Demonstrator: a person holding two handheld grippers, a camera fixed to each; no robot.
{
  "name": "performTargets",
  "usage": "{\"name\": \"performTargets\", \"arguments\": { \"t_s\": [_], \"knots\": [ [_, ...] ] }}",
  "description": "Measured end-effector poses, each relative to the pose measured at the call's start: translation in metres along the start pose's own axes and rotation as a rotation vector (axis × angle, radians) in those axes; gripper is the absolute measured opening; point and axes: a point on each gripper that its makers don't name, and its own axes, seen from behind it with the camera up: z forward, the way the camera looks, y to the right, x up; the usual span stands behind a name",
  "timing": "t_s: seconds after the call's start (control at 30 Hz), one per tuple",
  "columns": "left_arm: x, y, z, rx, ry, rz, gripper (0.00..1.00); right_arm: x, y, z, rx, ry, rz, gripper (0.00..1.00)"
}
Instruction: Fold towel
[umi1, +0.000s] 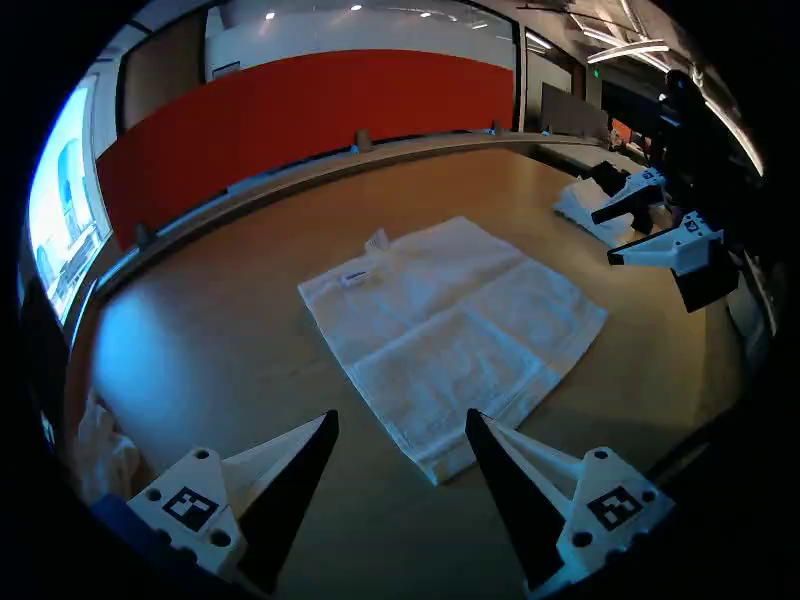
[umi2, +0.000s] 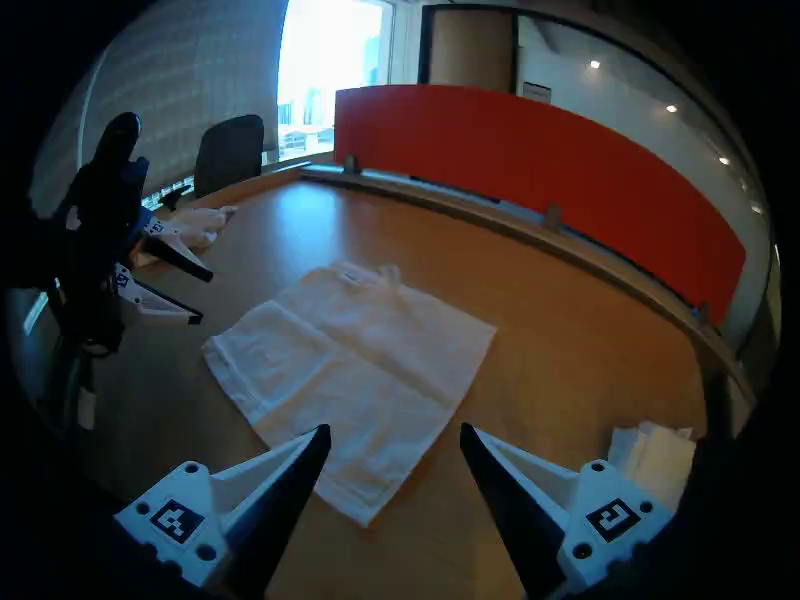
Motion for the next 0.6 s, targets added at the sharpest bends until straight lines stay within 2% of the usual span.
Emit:
{"name": "performTargets", "arguments": {
  "t_s": [0.3,0.6],
  "knots": [
    [-0.023,0.006,0.016,-0.021,-0.04,-0.011,0.94,-0.029,-0.007,0.014,0.014,-0.048,0.005,1.0],
    [-0.043,0.017,0.024,-0.044,-0.079,-0.008,0.94,-0.057,-0.013,0.022,0.027,-0.095,0.003,1.0]
  ]
}}
